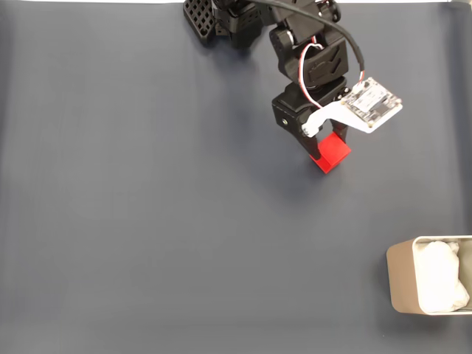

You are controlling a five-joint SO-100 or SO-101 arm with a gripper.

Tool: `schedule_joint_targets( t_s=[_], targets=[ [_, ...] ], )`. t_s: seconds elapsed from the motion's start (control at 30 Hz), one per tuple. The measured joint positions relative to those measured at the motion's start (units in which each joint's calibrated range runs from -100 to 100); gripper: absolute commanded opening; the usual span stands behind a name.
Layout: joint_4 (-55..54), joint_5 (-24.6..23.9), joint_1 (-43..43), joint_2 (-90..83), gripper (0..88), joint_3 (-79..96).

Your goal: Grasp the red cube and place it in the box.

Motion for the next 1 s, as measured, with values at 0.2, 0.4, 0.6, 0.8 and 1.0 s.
schedule_joint_targets(
  t_s=[0.2, 0.4, 0.6, 0.8, 1.0],
  targets=[
    [7.88, -0.78, 0.0, -1.04, 3.5, -10.04],
    [12.33, -0.83, 0.0, -1.04, 3.8, -19.26],
    [14.64, -0.83, 0.0, 2.69, 4.0, -28.66],
    [16.87, -0.83, 0.0, 7.82, 4.1, -39.06],
    [17.18, -0.88, 0.0, 13.37, 4.1, -47.56]
  ],
)
